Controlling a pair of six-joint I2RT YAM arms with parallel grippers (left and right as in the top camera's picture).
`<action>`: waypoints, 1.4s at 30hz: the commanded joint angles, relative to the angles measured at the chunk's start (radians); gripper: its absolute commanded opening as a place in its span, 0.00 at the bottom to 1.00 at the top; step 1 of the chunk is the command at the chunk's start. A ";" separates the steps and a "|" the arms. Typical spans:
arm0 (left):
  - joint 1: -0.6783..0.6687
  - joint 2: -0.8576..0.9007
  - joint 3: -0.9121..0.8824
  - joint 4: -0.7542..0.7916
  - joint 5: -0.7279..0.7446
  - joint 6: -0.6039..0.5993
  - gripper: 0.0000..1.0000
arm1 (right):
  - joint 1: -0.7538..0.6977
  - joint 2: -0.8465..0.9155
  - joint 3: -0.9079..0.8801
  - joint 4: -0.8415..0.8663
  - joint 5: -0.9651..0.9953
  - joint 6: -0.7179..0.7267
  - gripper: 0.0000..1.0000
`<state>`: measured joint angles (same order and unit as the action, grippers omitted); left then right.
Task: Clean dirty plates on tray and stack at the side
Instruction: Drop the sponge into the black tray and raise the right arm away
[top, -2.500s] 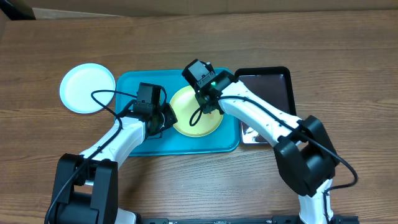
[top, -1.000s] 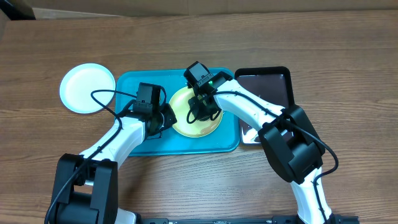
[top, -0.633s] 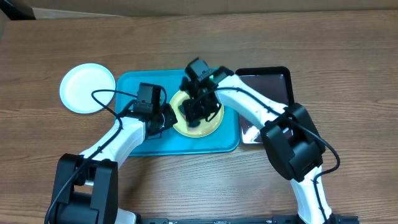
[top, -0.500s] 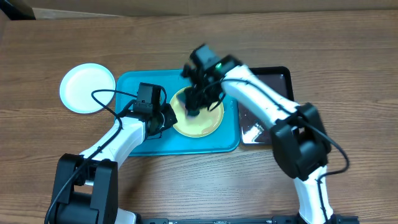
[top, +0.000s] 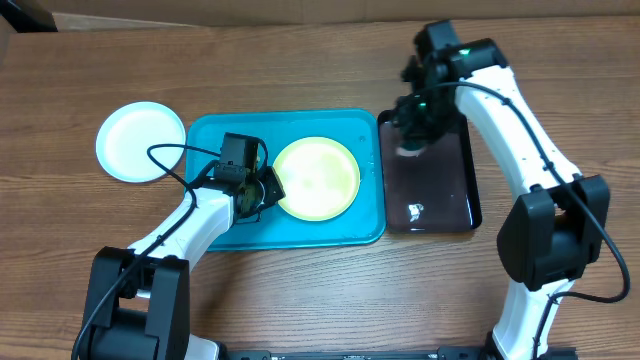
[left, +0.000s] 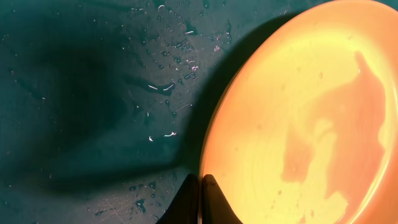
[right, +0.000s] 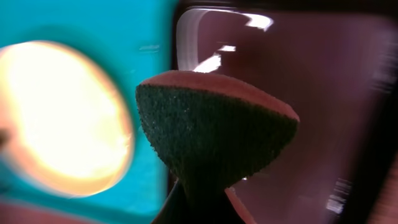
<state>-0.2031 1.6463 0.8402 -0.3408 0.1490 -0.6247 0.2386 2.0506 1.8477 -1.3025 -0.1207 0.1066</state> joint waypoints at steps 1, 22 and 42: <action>-0.008 0.014 -0.002 0.000 0.008 0.020 0.05 | -0.038 -0.013 -0.088 0.031 0.139 0.030 0.04; -0.008 0.014 -0.002 0.001 0.006 0.020 0.24 | -0.095 -0.014 -0.171 0.164 0.135 0.028 0.62; -0.007 0.051 -0.002 0.021 0.009 0.019 0.18 | -0.333 -0.013 -0.093 0.138 0.135 0.076 1.00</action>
<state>-0.2031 1.6783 0.8402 -0.3256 0.1493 -0.6178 -0.0937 2.0506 1.7405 -1.1687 0.0086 0.1799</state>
